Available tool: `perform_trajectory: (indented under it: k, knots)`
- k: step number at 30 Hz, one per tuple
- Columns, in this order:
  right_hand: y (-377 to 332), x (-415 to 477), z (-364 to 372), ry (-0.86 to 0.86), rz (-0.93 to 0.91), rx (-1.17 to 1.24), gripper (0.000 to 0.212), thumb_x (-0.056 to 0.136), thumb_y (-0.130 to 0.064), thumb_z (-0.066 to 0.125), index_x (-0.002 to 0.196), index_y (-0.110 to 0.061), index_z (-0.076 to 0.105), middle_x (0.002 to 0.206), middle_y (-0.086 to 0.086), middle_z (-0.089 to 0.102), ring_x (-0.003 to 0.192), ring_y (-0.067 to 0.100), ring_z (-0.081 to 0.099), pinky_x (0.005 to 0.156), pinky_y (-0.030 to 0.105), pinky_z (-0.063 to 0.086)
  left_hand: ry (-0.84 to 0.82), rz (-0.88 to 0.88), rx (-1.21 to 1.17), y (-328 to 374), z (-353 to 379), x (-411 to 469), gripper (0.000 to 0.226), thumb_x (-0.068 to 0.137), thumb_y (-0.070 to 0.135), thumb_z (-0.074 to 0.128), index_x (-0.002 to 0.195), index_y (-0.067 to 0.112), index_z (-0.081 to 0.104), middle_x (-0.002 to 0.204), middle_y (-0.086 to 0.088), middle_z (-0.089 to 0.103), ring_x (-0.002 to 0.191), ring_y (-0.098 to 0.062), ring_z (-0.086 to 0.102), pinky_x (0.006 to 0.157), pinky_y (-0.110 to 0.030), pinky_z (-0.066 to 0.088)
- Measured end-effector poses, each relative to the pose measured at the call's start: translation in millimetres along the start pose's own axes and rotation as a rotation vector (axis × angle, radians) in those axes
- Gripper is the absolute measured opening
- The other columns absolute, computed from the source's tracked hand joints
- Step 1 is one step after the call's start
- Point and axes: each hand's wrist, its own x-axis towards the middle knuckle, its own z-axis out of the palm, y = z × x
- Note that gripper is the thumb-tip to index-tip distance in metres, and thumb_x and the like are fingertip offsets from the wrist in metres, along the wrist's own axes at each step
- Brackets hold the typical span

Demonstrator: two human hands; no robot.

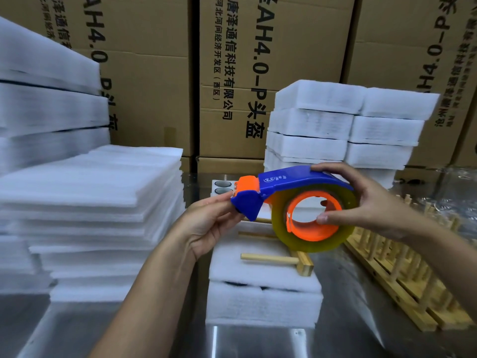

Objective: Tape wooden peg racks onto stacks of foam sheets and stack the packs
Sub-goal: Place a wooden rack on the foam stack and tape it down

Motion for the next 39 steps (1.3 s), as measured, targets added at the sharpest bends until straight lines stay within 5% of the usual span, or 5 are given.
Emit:
perform_trajectory:
  k: [12, 20, 30, 37, 39]
  knots:
    - [-9, -8, -1, 0.318, -0.246, 0.079, 0.075, 0.070, 0.026, 0.063, 0.099, -0.043, 0.071, 0.111, -0.006, 0.065, 0.090, 0.003, 0.065, 0.073, 0.013, 0.051, 0.099, 0.054, 0.063, 11, 26, -1, 0.011, 0.085, -0.002, 0.061, 0.093, 0.002, 0.068, 0.074, -0.012, 0.073, 0.062, -0.011, 0.070, 0.050, -0.017, 0.053]
    - [-21, -21, -4, 0.256, -0.242, 0.009, 0.072, 0.067, 0.023, 0.069, 0.106, -0.038, 0.066, 0.122, -0.001, 0.057, 0.109, 0.003, 0.058, 0.083, 0.015, 0.050, 0.261, 0.227, 0.694, 20, 43, -10, 0.043, 0.083, -0.005, 0.066, 0.118, 0.015, 0.054, 0.110, -0.015, 0.063, 0.086, -0.021, 0.066, 0.046, -0.019, 0.050]
    - [-37, -33, -36, 0.227, -0.213, -0.114, 0.083, 0.065, 0.025, 0.066, 0.106, -0.047, 0.064, 0.126, -0.001, 0.049, 0.101, -0.002, 0.061, 0.078, 0.009, 0.050, 0.334, 0.548, 1.038, 44, 71, -20, 0.034, 0.084, -0.004, 0.051, 0.079, 0.029, 0.047, 0.053, 0.008, 0.061, 0.067, -0.008, 0.069, 0.051, -0.021, 0.051]
    - [-19, -55, -82, 0.229, -0.157, -0.194, 0.083, 0.067, 0.027, 0.064, 0.107, -0.046, 0.064, 0.127, 0.009, 0.053, 0.088, 0.006, 0.069, 0.078, 0.017, 0.054, 0.543, 0.668, 1.292, 75, 47, -21, 0.023, 0.085, 0.003, 0.060, 0.076, 0.022, 0.050, 0.076, 0.002, 0.060, 0.081, -0.027, 0.063, 0.070, -0.035, 0.051]
    - [-20, -61, -80, 0.343, -0.126, -0.268, 0.048, 0.076, -0.007, 0.076, 0.112, -0.035, 0.062, 0.125, 0.002, 0.055, 0.104, -0.002, 0.061, 0.089, 0.012, 0.048, 0.618, 0.683, 1.455, 84, 32, -24, 0.021, 0.084, -0.004, 0.052, 0.079, 0.017, 0.054, 0.076, 0.000, 0.059, 0.080, -0.028, 0.058, 0.060, -0.031, 0.042]
